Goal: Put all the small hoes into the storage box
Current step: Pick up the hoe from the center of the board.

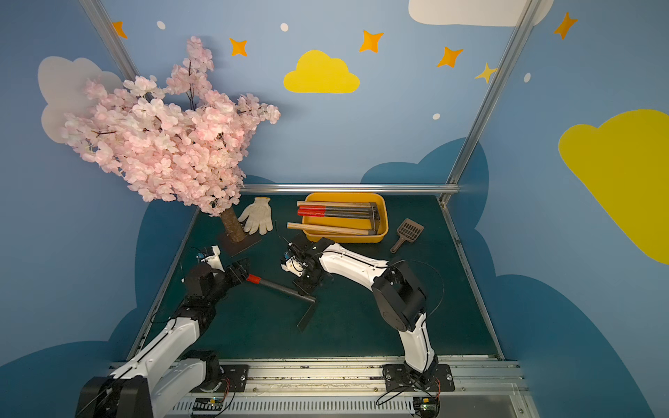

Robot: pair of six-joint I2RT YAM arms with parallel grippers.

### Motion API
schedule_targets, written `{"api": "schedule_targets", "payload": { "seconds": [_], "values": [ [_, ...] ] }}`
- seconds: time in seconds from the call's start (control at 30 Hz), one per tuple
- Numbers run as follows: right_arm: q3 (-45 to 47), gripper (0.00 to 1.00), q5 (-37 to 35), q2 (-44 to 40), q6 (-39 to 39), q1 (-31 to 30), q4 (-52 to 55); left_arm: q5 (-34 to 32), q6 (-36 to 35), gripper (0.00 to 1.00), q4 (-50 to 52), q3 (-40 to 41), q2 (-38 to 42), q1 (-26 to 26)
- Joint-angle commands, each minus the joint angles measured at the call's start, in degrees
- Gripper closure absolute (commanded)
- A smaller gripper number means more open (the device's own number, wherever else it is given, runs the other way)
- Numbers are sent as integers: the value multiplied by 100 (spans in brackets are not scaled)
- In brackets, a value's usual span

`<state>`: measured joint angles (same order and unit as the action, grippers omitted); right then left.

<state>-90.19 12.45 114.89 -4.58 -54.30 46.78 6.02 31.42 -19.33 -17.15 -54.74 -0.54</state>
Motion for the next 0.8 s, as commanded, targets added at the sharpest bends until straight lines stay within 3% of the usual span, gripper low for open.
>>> {"api": "schedule_targets", "payload": {
  "seconds": [0.0,0.77],
  "values": [
    [-16,63,240,29,-189,-115,-117,209,-16,29,88,-61,-25,100],
    [149,68,-88,843,-331,-82,-592,369,86,29,2,-43,-100,247]
  ]
}}
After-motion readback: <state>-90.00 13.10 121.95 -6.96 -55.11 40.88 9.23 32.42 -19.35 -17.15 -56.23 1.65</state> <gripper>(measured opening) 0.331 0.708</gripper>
